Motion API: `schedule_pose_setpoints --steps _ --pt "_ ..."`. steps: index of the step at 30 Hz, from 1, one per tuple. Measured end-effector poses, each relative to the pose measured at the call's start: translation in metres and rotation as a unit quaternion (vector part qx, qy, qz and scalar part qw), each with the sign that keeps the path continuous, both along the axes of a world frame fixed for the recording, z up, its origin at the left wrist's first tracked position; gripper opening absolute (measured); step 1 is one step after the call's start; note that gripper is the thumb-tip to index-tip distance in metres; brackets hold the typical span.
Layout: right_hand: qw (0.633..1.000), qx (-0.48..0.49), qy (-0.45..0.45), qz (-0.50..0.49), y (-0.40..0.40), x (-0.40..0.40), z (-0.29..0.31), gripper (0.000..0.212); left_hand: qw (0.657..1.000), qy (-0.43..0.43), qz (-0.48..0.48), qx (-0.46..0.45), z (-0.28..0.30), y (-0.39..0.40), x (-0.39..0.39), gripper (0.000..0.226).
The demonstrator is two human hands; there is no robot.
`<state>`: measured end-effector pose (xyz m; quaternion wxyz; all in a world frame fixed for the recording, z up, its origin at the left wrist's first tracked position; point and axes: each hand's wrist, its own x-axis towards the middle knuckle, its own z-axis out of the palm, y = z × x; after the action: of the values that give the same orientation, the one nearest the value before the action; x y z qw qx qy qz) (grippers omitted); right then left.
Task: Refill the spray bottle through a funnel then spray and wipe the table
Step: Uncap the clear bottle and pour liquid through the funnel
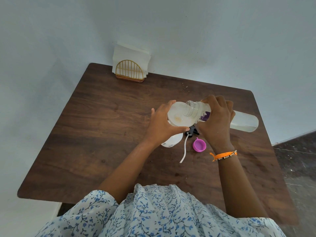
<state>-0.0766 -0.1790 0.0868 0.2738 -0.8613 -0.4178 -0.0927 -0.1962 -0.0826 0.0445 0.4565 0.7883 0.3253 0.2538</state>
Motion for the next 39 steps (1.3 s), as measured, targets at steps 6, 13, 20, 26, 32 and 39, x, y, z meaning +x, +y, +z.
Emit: schedule_pose_setpoints --steps 6,13,20,26,32,39 --pt "1.0 0.003 0.001 0.0 0.0004 -0.0011 0.001 0.051 1.0 0.001 -0.002 0.0 0.0004 -0.0002 -0.0001 0.089" --pt "1.0 0.007 -0.001 -0.001 -0.0014 -0.0014 0.0013 0.048 1.0 0.0 -0.002 -0.001 0.0007 -0.0007 -0.0006 0.089" --pt "1.0 0.002 -0.004 -0.002 -0.0004 0.0012 -0.0007 0.049 1.0 0.001 -0.001 0.0 0.0007 -0.0004 -0.0002 0.089" --pt "1.0 -0.002 -0.005 -0.002 0.0002 0.0018 -0.0007 0.048 1.0 -0.003 0.0 0.002 -0.0009 0.0002 0.0002 0.09" --pt "1.0 -0.005 -0.003 -0.004 0.0001 0.0006 0.0002 0.049 1.0 -0.002 0.002 0.006 -0.0032 0.0014 0.001 0.091" --pt "1.0 -0.005 0.003 -0.003 -0.001 0.001 0.002 0.049 1.0 0.0 0.003 0.008 -0.0038 0.0014 0.0012 0.091"
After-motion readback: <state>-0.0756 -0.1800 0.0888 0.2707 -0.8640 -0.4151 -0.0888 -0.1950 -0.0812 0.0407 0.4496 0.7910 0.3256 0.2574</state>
